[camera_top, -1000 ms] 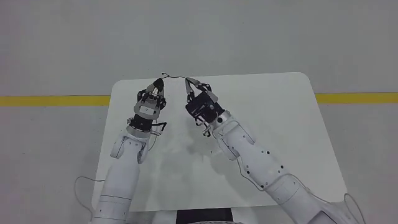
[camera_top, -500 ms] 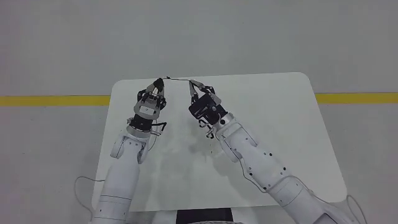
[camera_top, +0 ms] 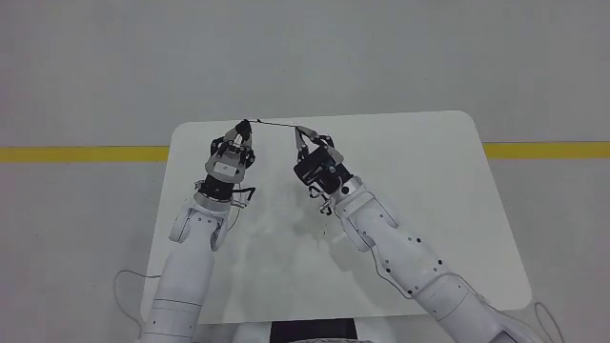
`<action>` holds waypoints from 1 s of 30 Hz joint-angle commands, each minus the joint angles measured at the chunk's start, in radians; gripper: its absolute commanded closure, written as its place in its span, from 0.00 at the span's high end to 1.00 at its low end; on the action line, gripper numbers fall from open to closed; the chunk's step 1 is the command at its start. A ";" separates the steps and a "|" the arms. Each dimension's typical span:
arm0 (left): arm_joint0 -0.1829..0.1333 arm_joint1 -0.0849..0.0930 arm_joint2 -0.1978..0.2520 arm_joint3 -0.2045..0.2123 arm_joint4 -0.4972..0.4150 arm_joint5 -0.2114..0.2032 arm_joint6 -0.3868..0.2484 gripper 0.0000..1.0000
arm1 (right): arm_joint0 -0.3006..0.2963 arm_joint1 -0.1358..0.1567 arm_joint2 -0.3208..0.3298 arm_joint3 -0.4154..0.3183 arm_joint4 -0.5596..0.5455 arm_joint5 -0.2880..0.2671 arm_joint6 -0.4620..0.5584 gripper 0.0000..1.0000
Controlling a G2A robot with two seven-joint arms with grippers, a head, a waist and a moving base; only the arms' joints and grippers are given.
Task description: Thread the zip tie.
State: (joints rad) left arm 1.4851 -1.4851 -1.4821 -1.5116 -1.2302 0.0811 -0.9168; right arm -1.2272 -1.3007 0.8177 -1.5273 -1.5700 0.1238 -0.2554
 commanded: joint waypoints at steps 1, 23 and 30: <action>0.000 0.000 0.000 0.000 0.000 0.000 0.000 0.00 | -0.002 0.002 0.001 -0.002 0.000 0.008 0.005 0.00; 0.000 0.000 0.000 0.000 0.000 0.000 0.000 0.00 | -0.081 0.023 0.092 -0.087 0.004 0.078 0.017 1.00; 0.000 0.000 0.000 0.000 0.000 0.000 0.000 0.00 | -0.091 0.028 0.125 -0.097 0.002 0.074 0.018 1.00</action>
State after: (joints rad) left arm 1.4851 -1.4851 -1.4821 -1.5116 -1.2302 0.0811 -0.9168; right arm -1.3123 -1.2754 0.9235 -1.6184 -1.5688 0.1990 -0.2368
